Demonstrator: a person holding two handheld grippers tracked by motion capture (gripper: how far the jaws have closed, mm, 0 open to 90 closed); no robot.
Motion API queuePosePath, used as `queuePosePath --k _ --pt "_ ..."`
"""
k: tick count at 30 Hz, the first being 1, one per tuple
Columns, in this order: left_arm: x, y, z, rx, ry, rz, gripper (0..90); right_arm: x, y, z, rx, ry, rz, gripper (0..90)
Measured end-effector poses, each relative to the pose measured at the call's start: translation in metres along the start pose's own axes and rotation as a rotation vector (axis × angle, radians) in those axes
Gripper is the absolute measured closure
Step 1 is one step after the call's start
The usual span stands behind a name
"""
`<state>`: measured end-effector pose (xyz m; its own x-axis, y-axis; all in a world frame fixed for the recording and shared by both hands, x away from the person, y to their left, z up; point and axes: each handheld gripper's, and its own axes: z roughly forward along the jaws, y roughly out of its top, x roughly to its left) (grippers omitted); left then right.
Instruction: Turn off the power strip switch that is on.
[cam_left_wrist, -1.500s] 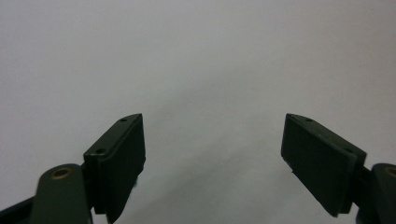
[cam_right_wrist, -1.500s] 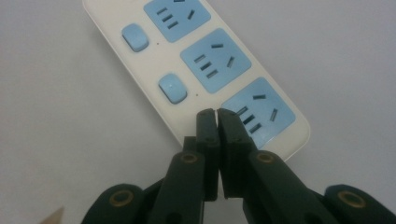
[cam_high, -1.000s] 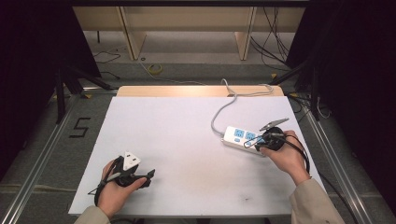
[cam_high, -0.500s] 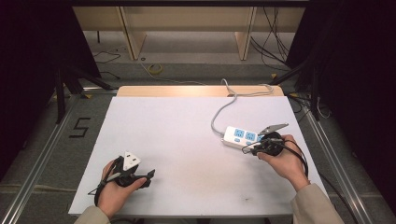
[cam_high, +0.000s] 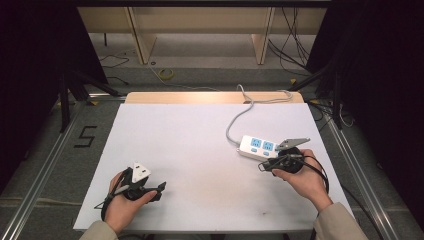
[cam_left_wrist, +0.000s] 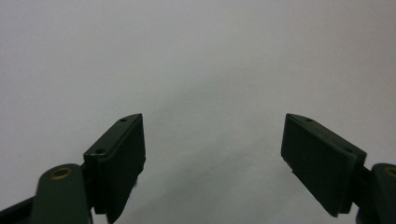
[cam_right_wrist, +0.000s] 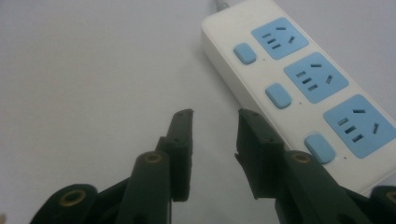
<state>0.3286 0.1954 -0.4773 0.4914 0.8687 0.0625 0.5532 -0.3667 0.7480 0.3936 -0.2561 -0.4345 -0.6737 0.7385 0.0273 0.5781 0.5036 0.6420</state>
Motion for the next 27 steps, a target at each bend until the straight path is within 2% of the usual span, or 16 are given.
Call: queuePosePath --k 3,6,27 --pt "0.000 0.000 0.000 -0.001 0.000 0.000 21.6 0.002 -0.002 -0.001 -0.023 0.025 0.009 64.4" --pt "0.000 0.000 0.000 0.000 0.000 0.000 21.6 0.004 -0.005 0.000 -0.030 0.035 -0.003 63.0" --pt "-0.001 0.000 0.000 0.003 -0.005 0.002 21.6 0.026 -0.017 0.004 -0.046 0.093 -0.063 54.8"
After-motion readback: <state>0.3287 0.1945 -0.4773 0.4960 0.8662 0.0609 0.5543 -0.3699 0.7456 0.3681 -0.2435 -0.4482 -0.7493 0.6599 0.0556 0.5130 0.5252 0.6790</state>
